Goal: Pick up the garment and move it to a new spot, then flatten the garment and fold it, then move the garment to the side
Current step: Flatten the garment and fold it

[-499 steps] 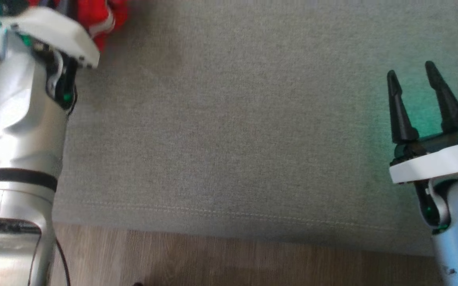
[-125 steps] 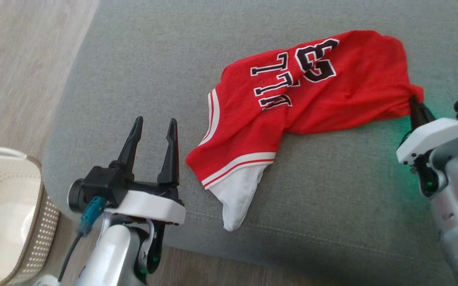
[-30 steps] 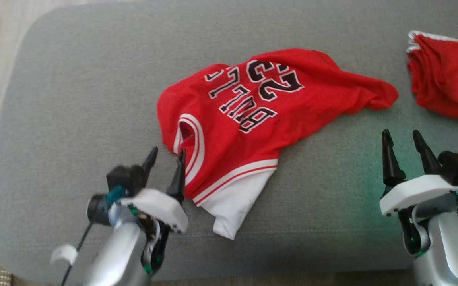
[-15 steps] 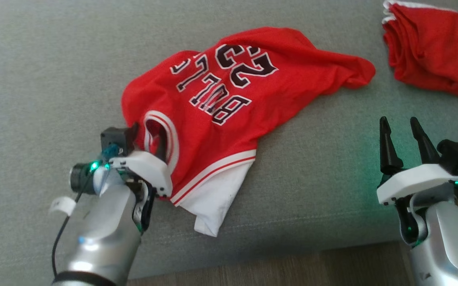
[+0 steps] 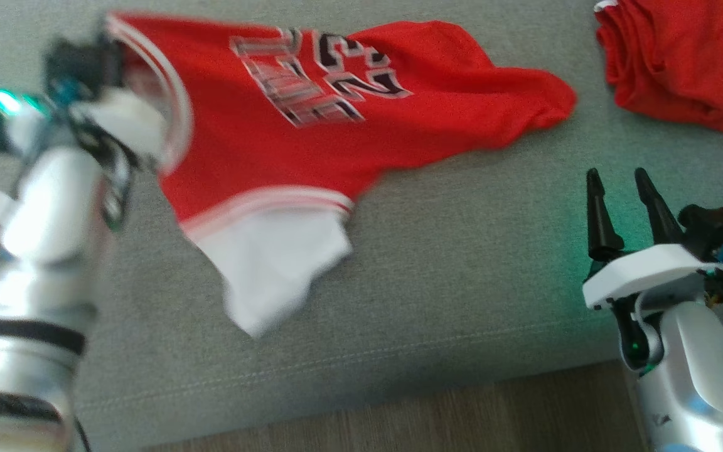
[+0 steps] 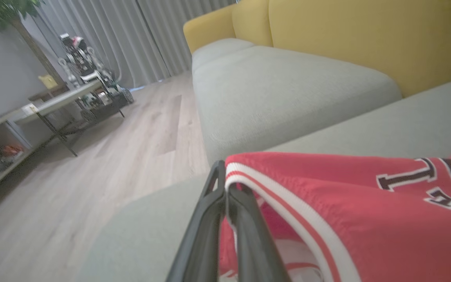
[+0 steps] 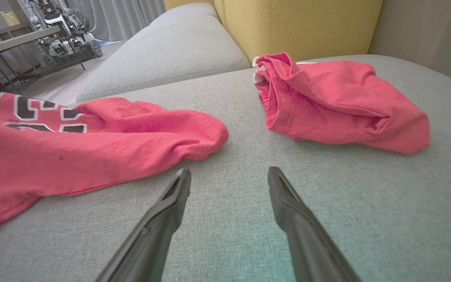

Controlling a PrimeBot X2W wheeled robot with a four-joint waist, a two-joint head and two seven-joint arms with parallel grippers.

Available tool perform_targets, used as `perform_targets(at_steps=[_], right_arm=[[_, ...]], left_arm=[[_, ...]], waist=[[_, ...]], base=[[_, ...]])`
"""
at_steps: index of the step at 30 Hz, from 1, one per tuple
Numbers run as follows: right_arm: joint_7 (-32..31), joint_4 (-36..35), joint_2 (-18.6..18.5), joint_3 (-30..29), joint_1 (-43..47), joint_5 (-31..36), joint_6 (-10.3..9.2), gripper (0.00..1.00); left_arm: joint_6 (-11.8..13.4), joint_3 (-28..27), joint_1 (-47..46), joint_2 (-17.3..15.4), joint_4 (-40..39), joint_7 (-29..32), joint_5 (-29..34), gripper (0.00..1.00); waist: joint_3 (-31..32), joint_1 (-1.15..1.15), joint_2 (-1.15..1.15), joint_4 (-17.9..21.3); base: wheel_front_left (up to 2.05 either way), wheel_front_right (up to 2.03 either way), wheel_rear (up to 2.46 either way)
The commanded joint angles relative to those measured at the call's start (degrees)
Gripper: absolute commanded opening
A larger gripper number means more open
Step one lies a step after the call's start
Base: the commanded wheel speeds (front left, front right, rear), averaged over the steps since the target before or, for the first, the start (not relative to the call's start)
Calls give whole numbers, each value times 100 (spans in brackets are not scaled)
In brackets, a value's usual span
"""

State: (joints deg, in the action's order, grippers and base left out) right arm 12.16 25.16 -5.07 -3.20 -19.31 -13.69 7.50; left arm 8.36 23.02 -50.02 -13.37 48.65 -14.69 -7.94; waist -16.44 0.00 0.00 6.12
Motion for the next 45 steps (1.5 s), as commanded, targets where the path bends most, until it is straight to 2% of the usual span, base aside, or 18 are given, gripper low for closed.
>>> perform_targets(at_steps=[1, 6, 10, 11, 12, 13, 21, 28, 29, 34, 45], right_arm=[[95, -137, 31, 172, -170, -41, -1, 100], [151, -23, 85, 376, -264, -94, -1, 100], [188, 72, 112, 507, -325, -129, -1, 100], [195, 91, 115, 529, -335, -136, -1, 100], [202, 111, 117, 548, -345, -142, -1, 100], [208, 128, 118, 562, -357, -146, -1, 100], [244, 206, 91, 593, -383, -165, -1, 100], [259, 222, 12, 444, -306, -158, -1, 100], [261, 222, -11, 399, -285, -142, -1, 100], [255, 211, -38, 334, -242, -110, -1, 100], [151, 93, -28, 129, 20, 14, -1, 100]], left_arm=[[70, -206, -413, -347, -117, -31, 84, 0], [164, -228, -862, -673, 203, -31, 235, 0], [150, -200, -967, -727, 757, -5, 235, 0], [111, -183, -971, -703, 918, 58, 219, 29], [77, -183, -981, -663, 1055, 98, 184, 93], [64, -202, -998, -625, 1168, 108, 139, 100], [42, -243, -1149, -516, 1497, 11, -9, 100], [-162, -254, -994, -314, 1268, -25, -164, 100], [-254, -181, -887, -266, 1054, -27, -132, 100], [-332, -86, -539, -233, 621, -29, -89, 100], [-295, -480, 799, 29, -1039, -30, -544, 100]], waist=[[-25, 0, 0, 57], [-89, 0, 0, 194], [-130, 0, 0, 272], [-139, 0, 0, 278], [-148, 0, 0, 279], [-156, 0, 0, 279], [-106, 0, 0, 79], [74, 0, 0, -278], [154, 0, 0, -402], [344, 0, 0, -629], [842, 0, 0, -1158]], base=[[0, 0, 0], [0, 0, 0], [0, 0, 0], [0, 0, 0], [0, 0, 0], [0, 0, 0], [0, 0, 0], [0, 0, 0], [0, 0, 0], [0, 0, 0], [0, 0, 0]])
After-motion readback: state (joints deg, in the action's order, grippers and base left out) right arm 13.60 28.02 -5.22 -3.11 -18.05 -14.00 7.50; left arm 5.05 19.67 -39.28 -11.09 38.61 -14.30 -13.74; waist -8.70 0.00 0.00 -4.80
